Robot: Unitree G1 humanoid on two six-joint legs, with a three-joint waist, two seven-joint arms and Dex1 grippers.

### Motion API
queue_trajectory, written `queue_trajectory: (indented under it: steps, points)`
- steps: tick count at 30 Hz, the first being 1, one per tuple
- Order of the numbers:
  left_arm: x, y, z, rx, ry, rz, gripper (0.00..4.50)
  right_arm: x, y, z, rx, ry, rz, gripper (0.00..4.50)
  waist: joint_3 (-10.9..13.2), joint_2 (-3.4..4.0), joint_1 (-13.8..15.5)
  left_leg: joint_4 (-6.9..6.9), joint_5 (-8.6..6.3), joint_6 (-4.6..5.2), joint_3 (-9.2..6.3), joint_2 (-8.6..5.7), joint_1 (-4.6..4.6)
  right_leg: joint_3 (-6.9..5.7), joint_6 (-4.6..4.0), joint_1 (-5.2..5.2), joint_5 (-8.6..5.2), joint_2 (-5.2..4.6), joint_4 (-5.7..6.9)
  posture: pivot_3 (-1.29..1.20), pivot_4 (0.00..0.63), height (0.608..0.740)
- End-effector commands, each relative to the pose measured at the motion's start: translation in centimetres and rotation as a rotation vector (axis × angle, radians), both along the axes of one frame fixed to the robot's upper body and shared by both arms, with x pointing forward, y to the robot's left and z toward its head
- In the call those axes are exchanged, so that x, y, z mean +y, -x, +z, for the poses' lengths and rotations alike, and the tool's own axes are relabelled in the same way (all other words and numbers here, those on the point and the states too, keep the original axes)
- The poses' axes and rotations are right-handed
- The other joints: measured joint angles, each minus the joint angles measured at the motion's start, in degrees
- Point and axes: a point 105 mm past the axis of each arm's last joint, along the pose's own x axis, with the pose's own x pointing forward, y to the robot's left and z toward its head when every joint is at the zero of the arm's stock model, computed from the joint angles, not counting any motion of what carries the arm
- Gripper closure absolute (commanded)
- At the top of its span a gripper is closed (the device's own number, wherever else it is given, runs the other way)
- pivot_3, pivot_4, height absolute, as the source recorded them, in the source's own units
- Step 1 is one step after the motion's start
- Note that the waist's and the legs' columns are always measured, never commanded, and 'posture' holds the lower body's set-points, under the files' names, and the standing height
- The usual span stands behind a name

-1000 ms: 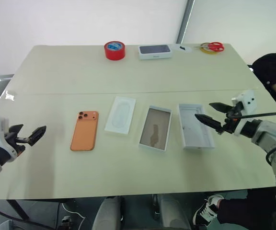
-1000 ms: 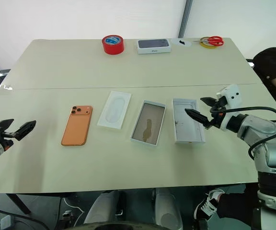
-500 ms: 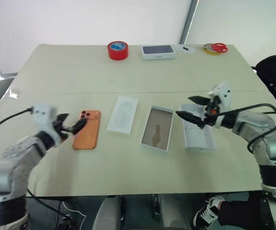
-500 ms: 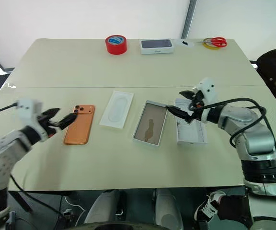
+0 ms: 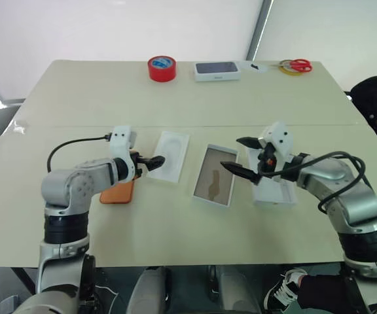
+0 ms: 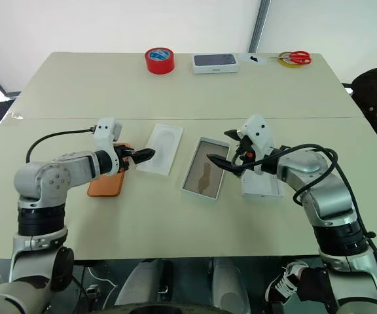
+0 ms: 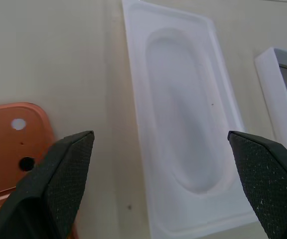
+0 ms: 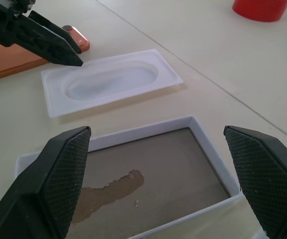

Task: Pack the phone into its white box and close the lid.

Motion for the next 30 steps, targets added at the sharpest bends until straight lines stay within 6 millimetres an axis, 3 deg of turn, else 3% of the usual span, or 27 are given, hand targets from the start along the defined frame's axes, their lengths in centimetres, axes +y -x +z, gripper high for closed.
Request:
queue_trajectory:
  steps: [1, 11, 15, 21, 22, 30]
  points:
    - [-0.8, -0.9, 0.5, 0.011, -0.010, -0.008, 0.00, 0.1, 1.0, 1.7, -0.059, -0.011, 0.030, 0.04, 0.0, 0.00, 0.0, 0.00, 0.00, 0.00, -0.01, 0.00, 0.01, 0.00, 0.00, 0.02, 0.00, 0.00, -0.01, 0.00, 0.150, 0.732]
    - [-2.2, -3.2, 0.3, 0.105, 0.051, 0.000, 0.00, 0.8, 3.6, -0.1, 0.031, 0.137, 0.140, 0.04, 0.0, -0.02, 0.0, 0.01, 0.00, 0.00, -0.04, 0.00, 0.04, -0.01, 0.00, 0.07, -0.01, 0.02, -0.03, 0.00, 0.150, 0.732]
    - [-3.1, -3.3, 0.6, 0.130, 0.097, -0.030, 1.26, 1.1, 3.7, -0.3, 0.055, 0.168, 0.146, 0.00, 0.0, -0.03, 0.0, 0.01, 0.00, 0.00, -0.05, -0.01, 0.03, -0.01, 0.01, 0.08, -0.01, 0.02, -0.04, 0.00, 0.150, 0.732]
    - [-2.7, -3.5, 0.7, 0.138, 0.089, -0.019, 4.22, 1.3, 3.5, -1.0, 0.130, 0.240, 0.129, 0.00, 0.0, -0.03, -0.1, 0.01, 0.00, 0.00, -0.05, 0.01, 0.02, -0.01, 0.01, 0.05, 0.00, 0.01, -0.02, 0.00, 0.150, 0.732]
    - [-2.5, -3.6, 0.8, 0.137, 0.086, -0.012, 4.41, 1.6, 3.5, -0.9, 0.135, 0.242, 0.134, 0.00, 0.0, -0.03, -0.1, 0.01, 0.00, 0.00, -0.05, 0.01, 0.02, -0.01, 0.01, 0.04, 0.00, 0.01, -0.02, 0.00, 0.150, 0.732]
    - [-0.9, -4.5, 1.9, 0.083, 0.115, 0.049, 4.41, 4.7, 4.4, -1.9, 0.247, 0.333, 0.214, 0.00, 0.0, -0.03, -0.2, 0.00, 0.01, -0.01, -0.06, 0.03, 0.02, -0.02, 0.00, 0.02, 0.00, 0.01, -0.01, 0.00, 0.150, 0.732]
